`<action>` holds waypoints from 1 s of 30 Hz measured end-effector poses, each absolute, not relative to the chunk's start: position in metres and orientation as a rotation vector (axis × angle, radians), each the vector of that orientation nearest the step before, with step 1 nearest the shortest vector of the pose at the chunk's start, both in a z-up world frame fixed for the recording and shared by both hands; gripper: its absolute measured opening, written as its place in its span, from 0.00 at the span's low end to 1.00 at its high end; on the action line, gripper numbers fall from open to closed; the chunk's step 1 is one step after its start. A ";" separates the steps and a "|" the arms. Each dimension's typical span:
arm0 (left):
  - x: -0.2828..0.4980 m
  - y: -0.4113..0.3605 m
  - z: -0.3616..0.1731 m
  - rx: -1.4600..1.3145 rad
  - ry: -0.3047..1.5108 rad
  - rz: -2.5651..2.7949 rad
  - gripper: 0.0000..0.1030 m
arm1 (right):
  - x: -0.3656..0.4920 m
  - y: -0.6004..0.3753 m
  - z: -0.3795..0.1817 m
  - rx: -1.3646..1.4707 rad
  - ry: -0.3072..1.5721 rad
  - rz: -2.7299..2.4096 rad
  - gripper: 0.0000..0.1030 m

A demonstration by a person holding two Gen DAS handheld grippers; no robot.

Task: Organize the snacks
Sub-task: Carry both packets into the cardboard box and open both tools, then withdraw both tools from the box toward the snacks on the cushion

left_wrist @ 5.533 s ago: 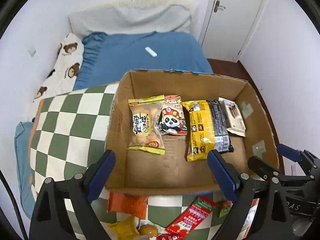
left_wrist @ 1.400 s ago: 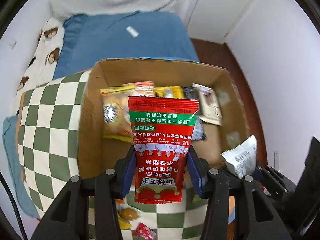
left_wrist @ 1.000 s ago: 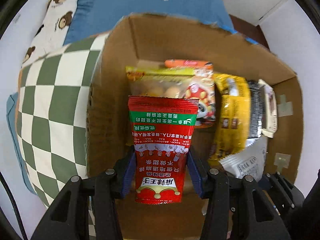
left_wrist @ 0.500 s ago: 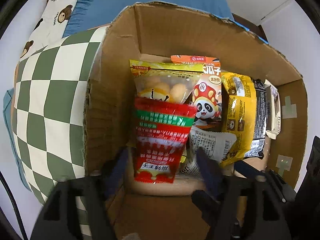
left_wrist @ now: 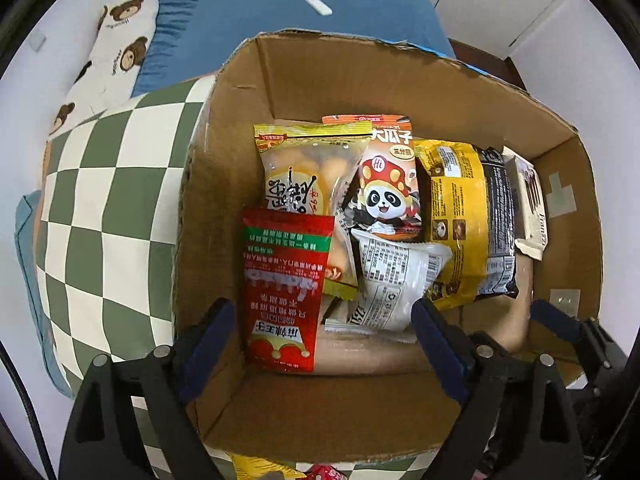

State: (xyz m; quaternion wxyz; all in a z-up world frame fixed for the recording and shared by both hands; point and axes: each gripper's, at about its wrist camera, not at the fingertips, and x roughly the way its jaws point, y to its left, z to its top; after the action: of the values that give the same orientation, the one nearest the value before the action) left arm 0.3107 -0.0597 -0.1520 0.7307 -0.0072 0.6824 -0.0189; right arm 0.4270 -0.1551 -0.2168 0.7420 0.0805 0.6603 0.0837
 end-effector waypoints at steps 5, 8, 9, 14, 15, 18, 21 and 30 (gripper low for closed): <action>0.292 -0.064 -0.139 0.007 1.428 -0.050 0.88 | 0.414 -0.168 -0.205 0.137 1.425 0.149 0.94; 0.280 -0.065 -0.127 0.019 1.371 -0.051 0.88 | 0.404 -0.177 -0.192 0.113 1.391 0.125 0.94; 0.277 -0.064 -0.124 0.024 1.352 -0.049 0.88 | 0.400 -0.177 -0.187 0.109 1.378 0.119 0.94; 0.251 -0.067 -0.096 0.055 1.238 -0.049 0.88 | 0.381 -0.180 -0.160 0.081 1.304 0.092 0.94; 0.245 -0.068 -0.090 0.063 1.214 -0.050 0.88 | 0.378 -0.177 -0.157 0.079 1.292 0.090 0.94; 0.231 -0.068 -0.075 0.071 1.164 -0.062 0.88 | 0.365 -0.176 -0.140 0.070 1.239 0.083 0.94; 0.214 -0.069 -0.059 0.074 1.114 -0.071 0.88 | 0.348 -0.174 -0.120 0.073 1.177 0.083 0.94; 0.168 -0.067 -0.015 0.039 1.005 -0.100 0.88 | 0.296 -0.178 -0.071 0.096 1.060 0.090 0.94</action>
State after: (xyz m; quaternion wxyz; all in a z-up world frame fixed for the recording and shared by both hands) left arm 0.1677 -0.0666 -0.0153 0.8749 0.0185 0.4815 -0.0479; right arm 0.2964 -0.1784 -0.0712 0.8607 0.0457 0.5052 0.0431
